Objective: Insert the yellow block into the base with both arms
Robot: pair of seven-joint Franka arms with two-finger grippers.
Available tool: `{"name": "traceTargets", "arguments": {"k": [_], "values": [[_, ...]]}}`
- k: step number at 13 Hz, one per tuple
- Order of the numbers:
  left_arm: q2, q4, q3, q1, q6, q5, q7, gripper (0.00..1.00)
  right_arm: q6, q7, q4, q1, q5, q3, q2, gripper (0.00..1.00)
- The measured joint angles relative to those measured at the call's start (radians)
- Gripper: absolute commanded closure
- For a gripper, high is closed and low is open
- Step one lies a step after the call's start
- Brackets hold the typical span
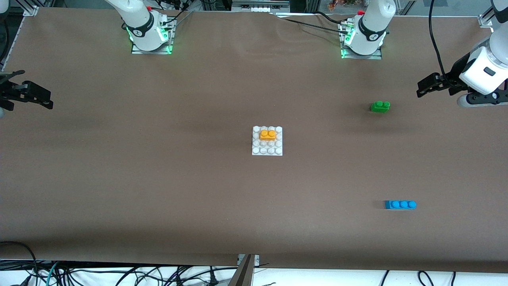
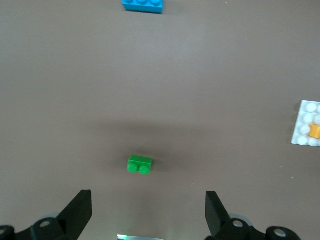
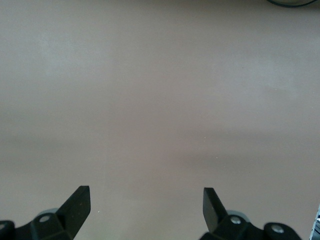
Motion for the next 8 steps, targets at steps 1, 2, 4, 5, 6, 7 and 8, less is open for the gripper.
{"name": "traceTargets", "arguments": {"k": [1, 2, 4, 5, 6, 7, 8], "values": [[0.000, -0.003, 0.000, 0.000, 0.000, -0.003, 0.000, 0.00, 0.000, 0.000, 0.000, 0.000, 0.000, 0.000, 0.000, 0.00], [0.000, -0.005, 0.000, 0.001, 0.000, -0.003, 0.000, 0.00, 0.000, 0.000, 0.000, 0.000, 0.000, 0.000, 0.000, 0.00], [0.000, -0.006, 0.000, 0.002, -0.002, -0.004, 0.000, 0.00, 0.000, 0.000, 0.000, 0.000, 0.000, 0.000, 0.000, 0.00], [0.000, -0.006, 0.000, 0.002, -0.003, -0.004, 0.000, 0.00, 0.000, 0.000, 0.000, 0.000, 0.000, 0.000, 0.000, 0.00], [0.000, -0.006, 0.000, 0.002, -0.005, -0.004, 0.000, 0.00, 0.000, 0.000, 0.000, 0.000, 0.000, 0.000, 0.000, 0.00], [-0.002, -0.006, 0.000, 0.002, -0.006, -0.004, 0.000, 0.00, 0.000, 0.000, 0.000, 0.000, 0.000, 0.000, 0.000, 0.00], [-0.003, -0.006, 0.000, 0.002, -0.007, -0.004, 0.000, 0.00, 0.000, 0.000, 0.000, 0.000, 0.000, 0.000, 0.000, 0.00]]}}
